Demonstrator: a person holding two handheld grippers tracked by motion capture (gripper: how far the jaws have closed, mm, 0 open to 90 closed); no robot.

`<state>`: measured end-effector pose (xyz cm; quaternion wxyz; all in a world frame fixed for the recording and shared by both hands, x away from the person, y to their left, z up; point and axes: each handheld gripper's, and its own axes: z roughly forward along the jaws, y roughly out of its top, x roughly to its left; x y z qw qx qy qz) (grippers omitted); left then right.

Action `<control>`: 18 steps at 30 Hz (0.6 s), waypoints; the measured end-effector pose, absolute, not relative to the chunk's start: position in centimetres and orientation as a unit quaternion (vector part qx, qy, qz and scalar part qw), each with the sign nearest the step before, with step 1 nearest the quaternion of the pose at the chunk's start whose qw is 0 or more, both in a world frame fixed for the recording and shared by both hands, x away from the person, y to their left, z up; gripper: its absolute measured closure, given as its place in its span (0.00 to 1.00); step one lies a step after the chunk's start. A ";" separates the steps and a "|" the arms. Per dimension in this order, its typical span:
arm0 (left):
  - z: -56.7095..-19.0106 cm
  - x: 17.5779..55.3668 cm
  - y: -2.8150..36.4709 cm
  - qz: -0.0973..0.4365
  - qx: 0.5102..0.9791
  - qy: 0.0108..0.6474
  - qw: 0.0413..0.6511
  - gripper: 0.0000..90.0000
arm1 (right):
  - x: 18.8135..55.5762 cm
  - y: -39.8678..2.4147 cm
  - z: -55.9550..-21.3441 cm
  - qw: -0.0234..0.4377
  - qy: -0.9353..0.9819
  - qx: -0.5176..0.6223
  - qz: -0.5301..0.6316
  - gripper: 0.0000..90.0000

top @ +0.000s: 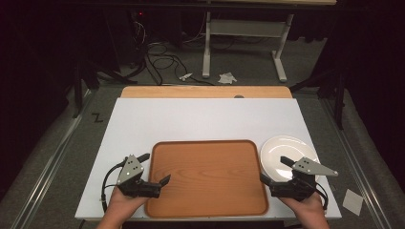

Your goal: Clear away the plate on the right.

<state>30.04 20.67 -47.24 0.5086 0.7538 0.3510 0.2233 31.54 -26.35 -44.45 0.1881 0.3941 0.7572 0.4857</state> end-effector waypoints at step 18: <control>-47.2 30.1 20.7 0.226 0.754 0.350 0.507 0.00 | 31.9 -27.2 -44.8 0.185 0.750 0.405 0.489 0.01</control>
